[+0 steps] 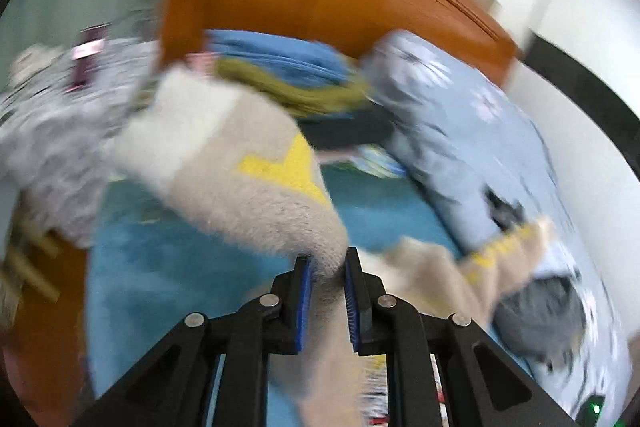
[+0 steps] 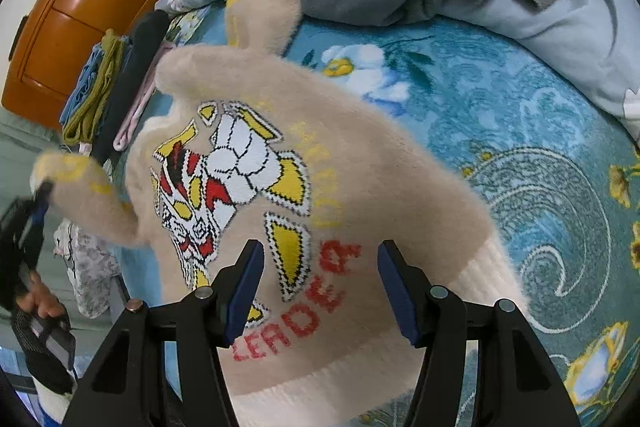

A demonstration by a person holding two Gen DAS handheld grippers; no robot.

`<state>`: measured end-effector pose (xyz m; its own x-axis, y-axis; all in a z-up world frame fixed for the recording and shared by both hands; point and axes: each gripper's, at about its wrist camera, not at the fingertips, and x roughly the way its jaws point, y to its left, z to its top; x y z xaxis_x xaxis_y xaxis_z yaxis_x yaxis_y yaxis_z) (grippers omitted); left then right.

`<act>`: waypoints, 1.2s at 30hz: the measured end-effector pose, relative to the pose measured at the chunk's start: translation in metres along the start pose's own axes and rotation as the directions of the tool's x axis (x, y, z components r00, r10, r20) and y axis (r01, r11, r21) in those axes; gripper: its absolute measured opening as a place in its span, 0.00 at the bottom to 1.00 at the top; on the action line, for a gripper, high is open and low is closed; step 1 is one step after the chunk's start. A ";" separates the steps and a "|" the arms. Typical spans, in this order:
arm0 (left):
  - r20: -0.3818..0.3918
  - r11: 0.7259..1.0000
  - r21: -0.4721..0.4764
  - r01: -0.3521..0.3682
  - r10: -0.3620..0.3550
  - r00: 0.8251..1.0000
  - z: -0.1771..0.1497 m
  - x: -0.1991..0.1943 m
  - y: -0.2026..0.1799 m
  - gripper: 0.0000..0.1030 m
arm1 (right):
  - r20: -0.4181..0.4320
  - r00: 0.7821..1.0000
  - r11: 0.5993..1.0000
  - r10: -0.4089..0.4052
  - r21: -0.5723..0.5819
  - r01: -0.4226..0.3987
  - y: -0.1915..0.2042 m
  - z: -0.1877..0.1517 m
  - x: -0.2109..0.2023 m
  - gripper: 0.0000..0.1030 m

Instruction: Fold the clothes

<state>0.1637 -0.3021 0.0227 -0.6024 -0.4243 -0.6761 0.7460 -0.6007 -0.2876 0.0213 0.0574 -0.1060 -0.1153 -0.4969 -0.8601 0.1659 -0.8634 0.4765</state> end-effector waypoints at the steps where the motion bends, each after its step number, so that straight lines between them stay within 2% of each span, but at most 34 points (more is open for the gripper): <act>1: -0.038 0.998 0.065 0.005 -0.003 0.999 -0.002 0.015 -0.019 0.16 | 0.002 1.000 1.000 0.000 0.005 0.000 -0.001 0.000 -0.002 0.59; 5: -0.166 0.969 0.248 0.008 0.034 0.986 -0.027 0.067 -0.066 0.16 | 0.013 1.000 1.000 -0.004 0.010 0.004 -0.001 0.001 -0.009 0.59; 9: -0.275 0.957 0.290 0.016 0.068 0.959 -0.050 0.103 -0.078 0.20 | 0.014 1.000 1.000 -0.015 0.004 0.015 0.001 0.003 -0.011 0.59; 11: -0.331 0.960 0.275 0.052 0.044 0.943 -0.060 0.109 -0.080 0.21 | 0.012 1.000 1.000 -0.018 -0.002 0.018 0.004 0.005 -0.009 0.59; 12: -0.348 0.959 0.277 0.064 0.038 0.937 -0.064 0.108 -0.082 0.23 | 0.011 1.000 1.000 -0.018 -0.006 0.018 0.007 0.008 -0.007 0.59; 15: -0.364 0.938 0.325 0.120 0.007 0.931 -0.074 0.107 -0.089 0.37 | 0.016 1.000 0.999 0.000 -0.040 0.001 0.024 0.020 0.001 0.59; 17: -0.357 0.919 0.368 0.141 0.000 0.934 -0.080 0.097 -0.090 0.39 | 0.025 1.000 0.997 0.010 -0.082 -0.008 0.042 0.031 0.006 0.59; 18: -0.348 0.922 0.358 0.148 -0.016 0.938 -0.082 0.089 -0.085 0.40 | 0.035 0.999 0.994 0.020 -0.111 -0.016 0.054 0.038 0.008 0.59; 21: -0.329 0.961 0.234 0.150 -0.067 0.942 -0.083 0.071 -0.048 0.52 | 0.055 0.997 0.979 0.050 -0.202 -0.038 0.093 0.058 0.017 0.59; 24: -0.314 0.997 0.080 -0.003 0.028 0.949 -0.077 0.074 0.006 0.55 | 0.060 0.995 0.948 0.084 -0.312 -0.061 0.146 0.078 0.033 0.59; 25: -0.330 1.000 0.018 -0.020 0.025 0.944 -0.077 0.080 0.021 0.55 | 0.061 0.994 0.936 0.093 -0.346 -0.066 0.162 0.082 0.038 0.59; 28: -0.382 0.983 -0.173 -0.054 -0.016 0.924 -0.075 0.099 0.067 0.55 | 0.062 0.993 0.887 0.097 -0.459 -0.058 0.217 0.089 0.057 0.59; 30: -0.384 0.966 -0.258 -0.038 -0.066 0.921 -0.073 0.106 0.084 0.55 | 0.060 0.996 0.844 0.067 -0.536 -0.024 0.255 0.092 0.077 0.59; 33: -0.376 0.958 -0.288 -0.012 -0.101 0.921 -0.068 0.115 0.091 0.55 | 0.089 0.995 0.773 -0.044 -0.627 0.090 0.295 0.093 0.108 0.59; 36: -0.366 0.958 -0.288 -0.007 -0.103 0.925 -0.064 0.119 0.093 0.55 | 0.132 0.977 0.697 -0.166 -0.685 0.211 0.317 0.096 0.136 0.59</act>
<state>0.1795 -0.3651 -0.1282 -0.5302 -0.0829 -0.8438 0.8003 -0.3775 -0.4658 -0.0357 -0.2921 -0.0543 -0.2693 -0.3543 -0.8955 0.7626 -0.6463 0.0264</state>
